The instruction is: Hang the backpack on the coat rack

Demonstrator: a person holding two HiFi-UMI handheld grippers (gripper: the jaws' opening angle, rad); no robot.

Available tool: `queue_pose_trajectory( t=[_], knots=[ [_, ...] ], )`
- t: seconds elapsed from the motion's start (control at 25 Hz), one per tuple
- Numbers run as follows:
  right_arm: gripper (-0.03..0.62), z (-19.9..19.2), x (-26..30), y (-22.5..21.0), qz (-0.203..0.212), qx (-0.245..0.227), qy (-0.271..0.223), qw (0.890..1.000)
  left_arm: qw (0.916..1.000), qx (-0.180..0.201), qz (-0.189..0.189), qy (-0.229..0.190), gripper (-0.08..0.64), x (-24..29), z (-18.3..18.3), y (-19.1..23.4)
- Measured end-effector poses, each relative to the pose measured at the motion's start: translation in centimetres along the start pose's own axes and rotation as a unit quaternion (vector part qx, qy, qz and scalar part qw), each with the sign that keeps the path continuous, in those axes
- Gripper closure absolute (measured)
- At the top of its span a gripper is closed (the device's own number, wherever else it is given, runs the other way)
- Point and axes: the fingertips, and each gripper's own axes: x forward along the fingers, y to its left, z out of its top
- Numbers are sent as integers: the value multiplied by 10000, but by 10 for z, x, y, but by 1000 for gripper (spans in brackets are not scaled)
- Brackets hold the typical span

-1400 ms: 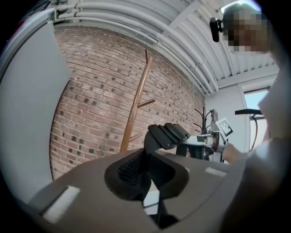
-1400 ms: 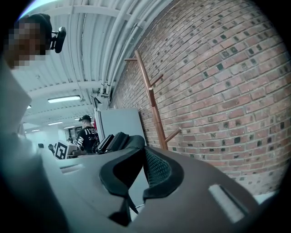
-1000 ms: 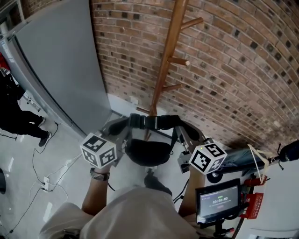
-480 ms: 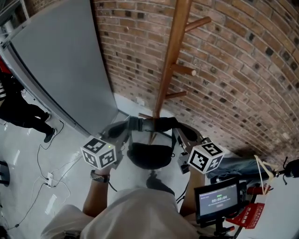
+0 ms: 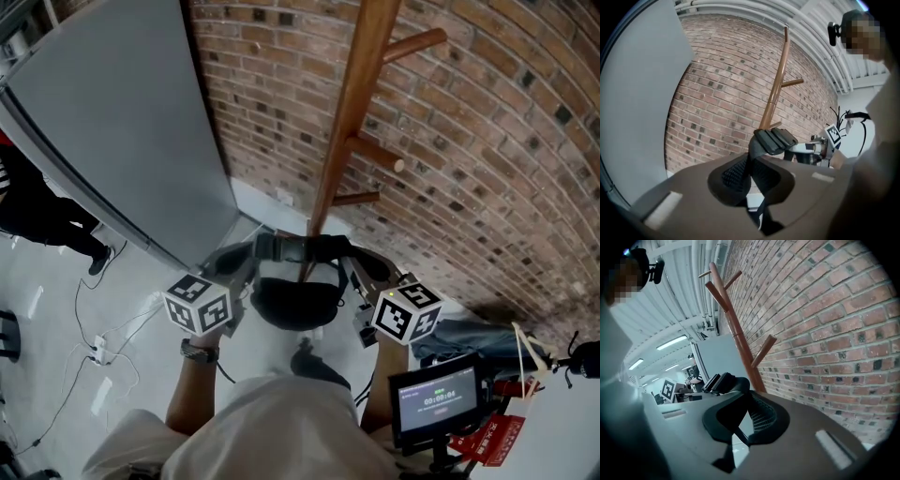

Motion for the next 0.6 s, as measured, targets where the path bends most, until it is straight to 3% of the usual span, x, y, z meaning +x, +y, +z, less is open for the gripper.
queue_pose_trajectory(
  t=[0.6],
  knots=[
    [584, -31, 22, -25, 12, 231, 519, 9984, 9986, -315, 182, 396, 555, 23, -38, 23]
  ],
)
